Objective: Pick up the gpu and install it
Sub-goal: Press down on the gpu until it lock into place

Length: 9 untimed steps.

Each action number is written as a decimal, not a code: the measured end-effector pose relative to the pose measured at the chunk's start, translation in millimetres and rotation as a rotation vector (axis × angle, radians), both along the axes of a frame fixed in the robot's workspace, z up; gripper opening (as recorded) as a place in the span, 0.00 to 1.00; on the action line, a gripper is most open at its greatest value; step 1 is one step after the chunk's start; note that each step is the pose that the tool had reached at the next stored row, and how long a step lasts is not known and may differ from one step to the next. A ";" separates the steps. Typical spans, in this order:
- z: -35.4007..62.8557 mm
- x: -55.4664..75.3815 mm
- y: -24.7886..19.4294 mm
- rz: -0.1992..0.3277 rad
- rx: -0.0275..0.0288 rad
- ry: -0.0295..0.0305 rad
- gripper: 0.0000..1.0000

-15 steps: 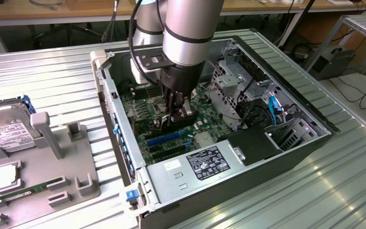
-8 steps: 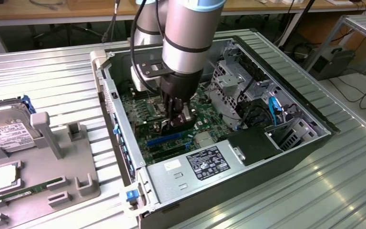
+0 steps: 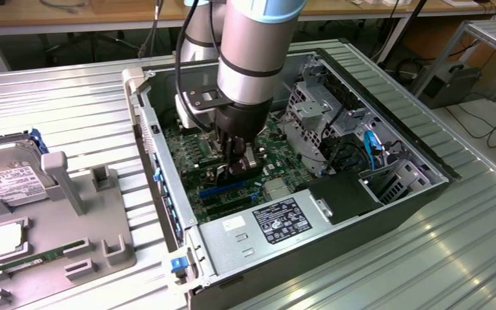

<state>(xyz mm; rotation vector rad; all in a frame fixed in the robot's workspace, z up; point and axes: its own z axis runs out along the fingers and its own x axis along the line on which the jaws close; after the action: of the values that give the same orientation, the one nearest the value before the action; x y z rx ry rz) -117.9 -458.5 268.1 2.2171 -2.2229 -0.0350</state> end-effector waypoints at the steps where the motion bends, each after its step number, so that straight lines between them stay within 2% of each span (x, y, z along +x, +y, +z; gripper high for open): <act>1: -0.1 -0.1 0.0 0.000 0.0009 -0.0001 0.26; 9: -5.4 -0.7 -2.0 0.000 0.0065 0.0000 0.26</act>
<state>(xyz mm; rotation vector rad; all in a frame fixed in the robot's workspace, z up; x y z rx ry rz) -118.6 -460.5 262.8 2.2205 -2.2258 -0.0422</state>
